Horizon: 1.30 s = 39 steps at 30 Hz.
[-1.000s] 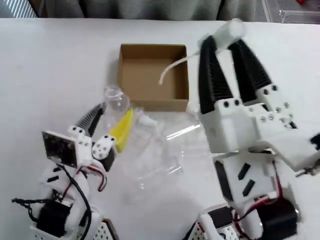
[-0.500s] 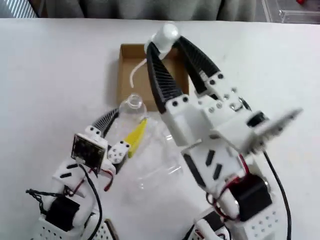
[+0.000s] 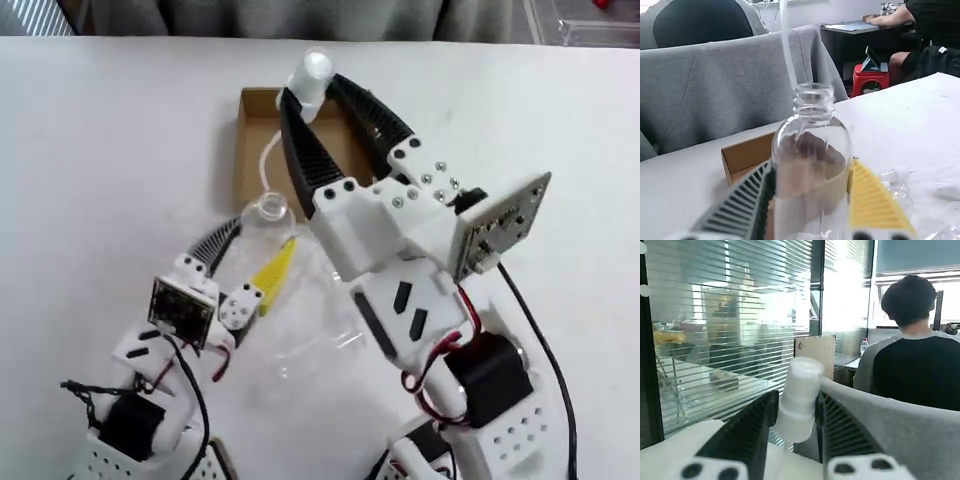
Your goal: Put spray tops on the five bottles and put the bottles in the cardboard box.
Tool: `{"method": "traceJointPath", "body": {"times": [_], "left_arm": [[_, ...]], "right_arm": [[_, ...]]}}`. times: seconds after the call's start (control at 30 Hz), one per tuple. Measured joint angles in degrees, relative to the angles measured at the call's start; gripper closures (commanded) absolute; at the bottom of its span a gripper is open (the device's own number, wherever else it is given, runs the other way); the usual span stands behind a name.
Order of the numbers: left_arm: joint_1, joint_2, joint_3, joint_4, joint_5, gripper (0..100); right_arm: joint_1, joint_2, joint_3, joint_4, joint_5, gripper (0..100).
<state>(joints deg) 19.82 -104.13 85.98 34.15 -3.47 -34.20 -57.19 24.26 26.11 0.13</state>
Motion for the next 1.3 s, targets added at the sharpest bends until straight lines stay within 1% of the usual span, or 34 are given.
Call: {"method": "traceJointPath", "body": {"times": [0.13, 0.33, 0.47, 0.67, 0.9, 1.17, 1.3], "left_arm": [[-0.1, 0.0, 0.5, -1.0, 0.0, 94], [-0.1, 0.0, 0.5, -1.0, -0.1, 94], [0.0, 0.0, 0.5, -1.2, -0.1, 94], [0.0, 0.0, 0.5, -1.2, -0.1, 94], [-0.1, 0.0, 0.5, -1.2, -0.1, 94], [-0.2, 0.0, 0.5, -1.2, -0.1, 94], [-0.2, 0.0, 0.5, -1.2, -0.1, 94]], "right_arm": [[0.1, -1.8, 0.0, 0.2, 0.2, 98.3], [0.1, -3.0, 0.0, 4.8, 0.3, 98.3], [0.2, -4.0, 0.1, 5.5, 0.3, 98.3], [0.0, -4.7, 5.5, 5.5, 0.3, 98.3], [0.0, -4.6, 13.2, -1.8, 0.3, 98.3], [-0.6, -4.6, 18.3, -2.5, 0.3, 98.3], [-2.5, -4.6, 20.7, -2.5, 0.3, 98.3]]}}
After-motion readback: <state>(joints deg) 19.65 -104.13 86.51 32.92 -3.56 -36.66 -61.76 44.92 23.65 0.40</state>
